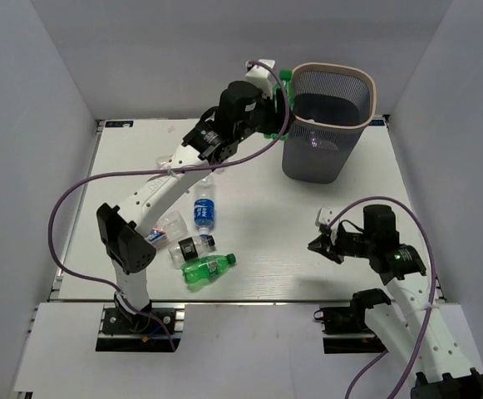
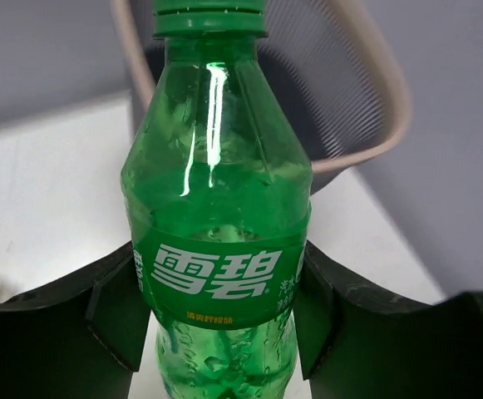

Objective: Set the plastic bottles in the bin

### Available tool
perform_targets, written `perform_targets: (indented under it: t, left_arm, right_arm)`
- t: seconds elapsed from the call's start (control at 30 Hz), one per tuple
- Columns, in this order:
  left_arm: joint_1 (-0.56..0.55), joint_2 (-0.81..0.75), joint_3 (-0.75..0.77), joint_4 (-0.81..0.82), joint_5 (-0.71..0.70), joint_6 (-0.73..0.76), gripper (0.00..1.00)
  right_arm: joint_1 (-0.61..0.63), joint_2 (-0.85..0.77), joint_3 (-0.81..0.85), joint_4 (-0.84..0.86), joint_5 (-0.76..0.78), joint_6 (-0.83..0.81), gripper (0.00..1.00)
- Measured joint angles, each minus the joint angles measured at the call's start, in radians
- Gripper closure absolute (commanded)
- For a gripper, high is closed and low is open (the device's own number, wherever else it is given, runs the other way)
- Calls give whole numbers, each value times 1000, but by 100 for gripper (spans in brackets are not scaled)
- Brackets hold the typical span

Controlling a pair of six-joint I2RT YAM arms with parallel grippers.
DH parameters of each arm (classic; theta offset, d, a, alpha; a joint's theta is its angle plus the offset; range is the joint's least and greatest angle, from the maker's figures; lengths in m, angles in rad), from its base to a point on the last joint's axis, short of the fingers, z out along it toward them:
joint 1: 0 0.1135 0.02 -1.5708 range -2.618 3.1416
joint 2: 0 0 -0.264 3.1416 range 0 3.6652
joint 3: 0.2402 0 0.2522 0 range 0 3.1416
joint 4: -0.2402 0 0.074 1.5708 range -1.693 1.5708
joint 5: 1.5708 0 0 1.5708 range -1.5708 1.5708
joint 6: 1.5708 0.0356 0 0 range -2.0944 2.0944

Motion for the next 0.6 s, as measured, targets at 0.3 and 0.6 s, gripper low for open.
perform_targets:
  t: [0.3, 0.6]
  left_arm:
    - [-3, 109, 126, 450, 207, -30, 72]
    - [-4, 439, 329, 717, 219, -111, 0]
  right_arm:
    - [0, 50, -46, -40, -68, -154, 84]
    - [0, 63, -46, -14, -67, -138, 30]
